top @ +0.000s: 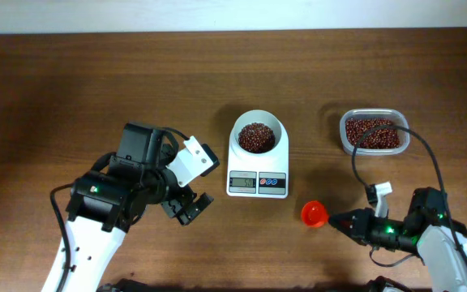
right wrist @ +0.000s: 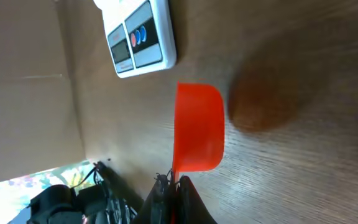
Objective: Scoop and weigh 50g on scale
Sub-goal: 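Lift the scoop out of the tub and move it down toward the table front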
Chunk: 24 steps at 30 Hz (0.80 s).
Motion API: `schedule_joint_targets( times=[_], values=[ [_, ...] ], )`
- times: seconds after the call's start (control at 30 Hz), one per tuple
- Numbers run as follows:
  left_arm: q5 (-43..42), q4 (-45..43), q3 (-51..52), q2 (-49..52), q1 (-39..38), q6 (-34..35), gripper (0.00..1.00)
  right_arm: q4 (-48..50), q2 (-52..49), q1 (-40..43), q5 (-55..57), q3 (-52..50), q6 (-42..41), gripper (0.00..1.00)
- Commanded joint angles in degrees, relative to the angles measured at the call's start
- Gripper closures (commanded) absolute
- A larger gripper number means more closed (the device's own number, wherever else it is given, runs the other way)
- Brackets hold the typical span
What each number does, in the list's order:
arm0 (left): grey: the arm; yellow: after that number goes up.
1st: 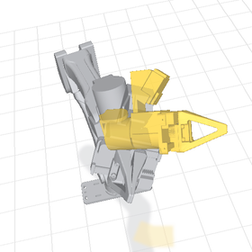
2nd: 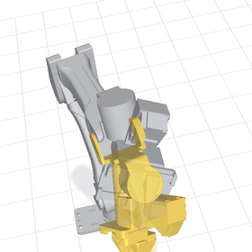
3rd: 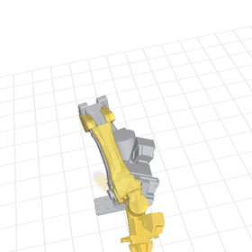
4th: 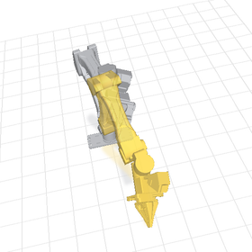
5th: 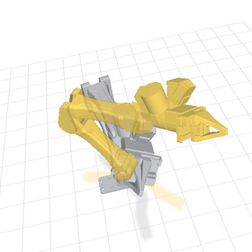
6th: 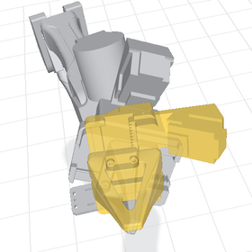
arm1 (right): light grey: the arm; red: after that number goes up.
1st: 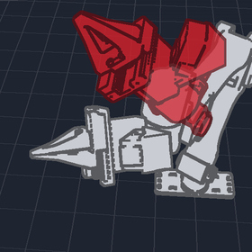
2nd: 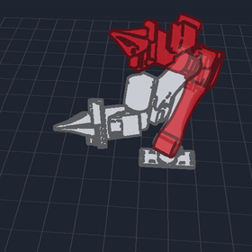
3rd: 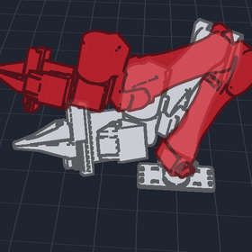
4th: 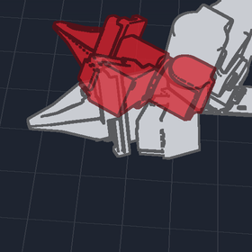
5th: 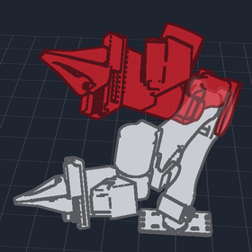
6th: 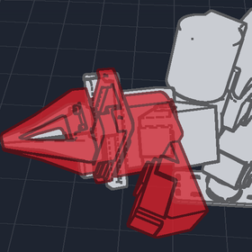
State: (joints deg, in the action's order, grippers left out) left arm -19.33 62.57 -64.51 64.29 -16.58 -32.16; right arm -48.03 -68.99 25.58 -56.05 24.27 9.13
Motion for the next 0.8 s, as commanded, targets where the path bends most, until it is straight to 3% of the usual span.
schedule_joint_targets(
  times=[0.0, 0.3, 0.5, 0.6, 0.63, 0.77],
  values=[
    [-0.83, -0.09, -0.02, 0.0, 0.24, -1.09, 0.01, 1.09, 0.39, 0.33, -0.42, -1.29, -0.66, 0.96],
    [-0.83, -0.09, -0.02, 0.0, 0.24, -1.09, 0.01, 3.41, 0.37, 0.33, 3.82, -1.46, -1.2, 0.95],
    [-0.83, -0.09, -0.02, 0.0, 0.24, -1.09, 0.01, 15.56, 0.39, 3.43, 8.46, -1.46, -16.09, 0.95],
    [-0.83, -0.09, -0.02, 0.0, 0.24, -1.09, 0.01, 17.0, 0.39, 6.51, 7.41, -1.46, -17.14, 0.95],
    [-0.83, -0.09, -0.02, 0.0, 0.24, -1.09, 0.01, 16.98, 0.39, 7.63, 7.43, -1.46, -17.09, 0.86],
    [-0.83, -0.09, -0.02, 0.0, 0.24, -1.09, 0.01, 16.92, 0.39, 10.03, 7.45, -1.46, -17.09, 0.78]
  ],
)
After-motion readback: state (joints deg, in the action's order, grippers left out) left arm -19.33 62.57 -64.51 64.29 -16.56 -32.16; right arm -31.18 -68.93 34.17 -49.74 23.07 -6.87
